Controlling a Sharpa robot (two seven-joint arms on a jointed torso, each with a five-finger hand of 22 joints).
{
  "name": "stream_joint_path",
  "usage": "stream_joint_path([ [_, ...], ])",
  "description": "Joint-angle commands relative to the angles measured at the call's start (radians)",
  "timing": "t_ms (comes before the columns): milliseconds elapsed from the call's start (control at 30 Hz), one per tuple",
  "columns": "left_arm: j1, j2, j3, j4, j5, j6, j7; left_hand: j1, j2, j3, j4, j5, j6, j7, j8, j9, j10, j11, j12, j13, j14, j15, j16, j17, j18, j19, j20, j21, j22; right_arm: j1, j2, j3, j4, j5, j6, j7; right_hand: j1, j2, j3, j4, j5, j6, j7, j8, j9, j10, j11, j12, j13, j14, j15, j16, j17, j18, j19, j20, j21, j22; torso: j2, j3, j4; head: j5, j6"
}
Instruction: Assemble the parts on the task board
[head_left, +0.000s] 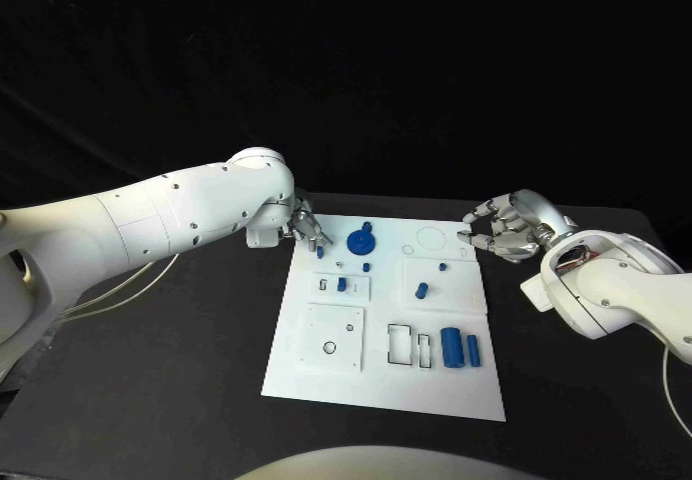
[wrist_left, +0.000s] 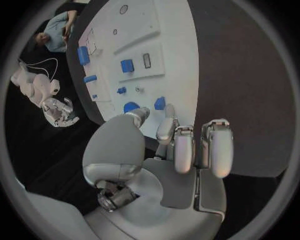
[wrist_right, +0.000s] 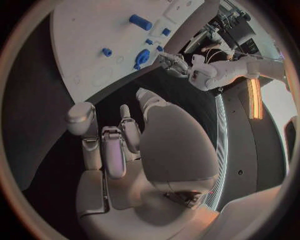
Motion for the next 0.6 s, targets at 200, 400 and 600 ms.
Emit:
stream_joint_path([
  [200,-0.002,0.004,0.000,0.000,0.014,0.021,0.009,0.040,0.010,0.028,-0.002,0.000,0.019,-0.005,-0.008,-0.008,0.004,-0.004,0.004,-0.001,0.104,0.005,0.004,0.263,-0.013,0.046,0.004,-0.004,0.206,-0.001,0.001,0.000,0.000,-0.009,0.006,0.007,-0.001,-0.009,0.001,0.003,0.006,-0.005,-0.003,0.005,0.001,-0.001,-0.007,-0.003,0.000,0.080,-0.006,-0.006,0.166,0.017,-0.005,-0.004,-0.002,-0.001,0.001,-0.0001,-0.0009,0.000,-0.001],
  [400,-0.003,0.005,0.000,-0.002,0.019,0.013,0.007,0.075,0.020,0.064,-0.008,-0.012,0.027,-0.009,-0.008,-0.013,0.004,-0.007,0.003,-0.002,0.104,0.002,0.004,0.263,-0.013,0.047,0.001,-0.004,0.207,-0.001,0.001,0.000,0.001,-0.009,0.006,0.006,-0.001,-0.008,0.003,0.003,0.007,-0.005,-0.003,0.005,0.002,-0.002,-0.007,-0.004,-0.002,0.080,-0.007,-0.007,0.164,0.018,-0.006,-0.005,-0.004,-0.002,0.001,-0.0003,-0.0001,-0.001,-0.001],
  [600,-0.003,0.005,0.000,-0.006,0.020,-0.001,0.005,0.094,0.022,0.086,-0.014,-0.023,0.031,-0.011,-0.005,-0.014,0.003,-0.008,0.002,-0.004,0.104,0.001,0.004,0.263,-0.013,0.046,0.000,-0.005,0.207,-0.001,0.000,0.000,0.000,-0.009,0.008,0.005,-0.001,-0.008,0.003,0.003,0.007,-0.005,-0.003,0.005,0.002,-0.002,-0.007,-0.004,-0.002,0.080,-0.007,-0.007,0.164,0.018,-0.006,-0.005,-0.004,-0.002,0.001,-0.0005,-0.0002,-0.002,-0.003],
])
